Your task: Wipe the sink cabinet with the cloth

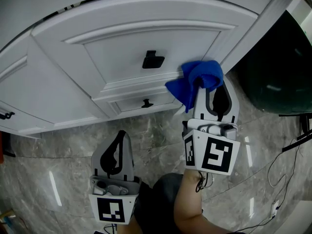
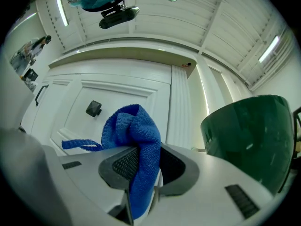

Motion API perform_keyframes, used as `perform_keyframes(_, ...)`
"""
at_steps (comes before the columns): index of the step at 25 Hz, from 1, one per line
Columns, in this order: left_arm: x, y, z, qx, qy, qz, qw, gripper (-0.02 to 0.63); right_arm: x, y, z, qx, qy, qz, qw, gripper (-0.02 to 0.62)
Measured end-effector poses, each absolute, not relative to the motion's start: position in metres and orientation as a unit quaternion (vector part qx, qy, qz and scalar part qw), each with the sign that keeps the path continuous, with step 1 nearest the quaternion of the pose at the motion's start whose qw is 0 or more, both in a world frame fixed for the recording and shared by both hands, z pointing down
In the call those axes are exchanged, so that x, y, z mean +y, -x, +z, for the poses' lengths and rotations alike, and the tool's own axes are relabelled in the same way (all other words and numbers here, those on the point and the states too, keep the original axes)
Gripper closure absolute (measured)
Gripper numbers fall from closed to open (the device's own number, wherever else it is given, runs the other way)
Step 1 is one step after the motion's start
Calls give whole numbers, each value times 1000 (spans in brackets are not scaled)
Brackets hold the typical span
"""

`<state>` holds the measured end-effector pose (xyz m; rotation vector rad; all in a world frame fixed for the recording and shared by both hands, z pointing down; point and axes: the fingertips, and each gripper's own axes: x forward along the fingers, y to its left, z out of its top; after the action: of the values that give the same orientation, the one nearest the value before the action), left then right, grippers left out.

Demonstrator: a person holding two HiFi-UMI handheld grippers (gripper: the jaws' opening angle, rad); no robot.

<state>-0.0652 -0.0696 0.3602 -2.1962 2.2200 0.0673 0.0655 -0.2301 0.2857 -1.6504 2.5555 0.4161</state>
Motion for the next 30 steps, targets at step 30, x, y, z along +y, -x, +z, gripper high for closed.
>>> perform_keyframes(30,-34,95,336,759,650,34,23,606,-115,94,305,952,300,23,56,480)
